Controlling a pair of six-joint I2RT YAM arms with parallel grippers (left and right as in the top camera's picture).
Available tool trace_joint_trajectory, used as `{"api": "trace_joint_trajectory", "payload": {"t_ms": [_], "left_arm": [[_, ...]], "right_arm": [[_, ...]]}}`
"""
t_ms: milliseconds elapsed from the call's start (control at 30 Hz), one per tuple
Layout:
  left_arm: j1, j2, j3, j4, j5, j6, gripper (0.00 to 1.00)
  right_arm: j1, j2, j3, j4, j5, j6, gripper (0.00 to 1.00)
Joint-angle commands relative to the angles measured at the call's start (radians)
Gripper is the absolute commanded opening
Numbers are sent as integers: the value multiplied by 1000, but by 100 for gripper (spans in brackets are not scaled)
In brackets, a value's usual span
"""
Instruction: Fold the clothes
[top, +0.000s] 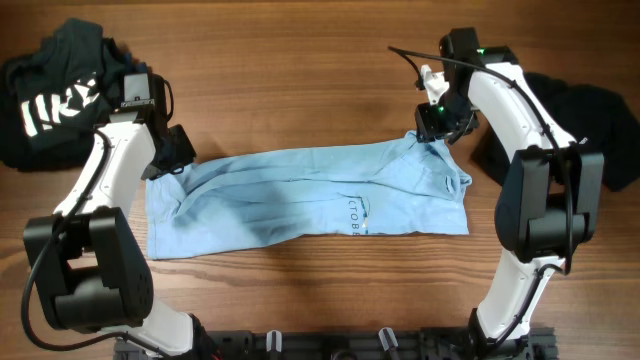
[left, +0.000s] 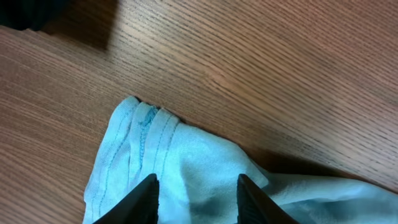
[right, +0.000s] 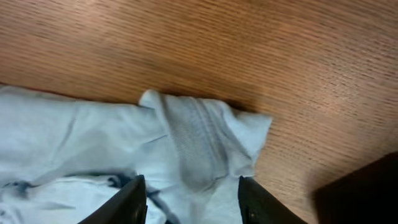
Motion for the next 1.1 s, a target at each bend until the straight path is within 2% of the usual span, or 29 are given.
{"api": "trace_joint_trajectory", "payload": {"t_ms": [0, 200, 233, 333, 367, 567, 700, 867, 1067], "left_arm": [[6, -10, -6, 6, 9, -2, 41], [6, -10, -6, 6, 9, -2, 41], [6, -10, -6, 6, 9, -2, 41], [6, -10, -6, 6, 9, -2, 41], [6, -10, -6, 6, 9, -2, 41], [6, -10, -6, 6, 9, -2, 41], [6, -10, -6, 6, 9, -2, 41], [6, -10, -6, 6, 9, -2, 41], [6, -10, -6, 6, 9, -2, 41]], "right_arm": [[0, -7, -34, 31, 37, -19, 47], [0, -6, -74, 87, 48, -29, 38], [0, -6, -74, 93, 53, -29, 34], [0, -6, -73, 131, 95, -4, 9], [0, -6, -73, 142, 106, 7, 5], [-7, -6, -73, 251, 183, 105, 4], [-10, -6, -73, 290, 224, 265, 4], [-13, -6, -73, 269, 281, 482, 4], [-13, -6, -73, 246, 323, 598, 4]]}}
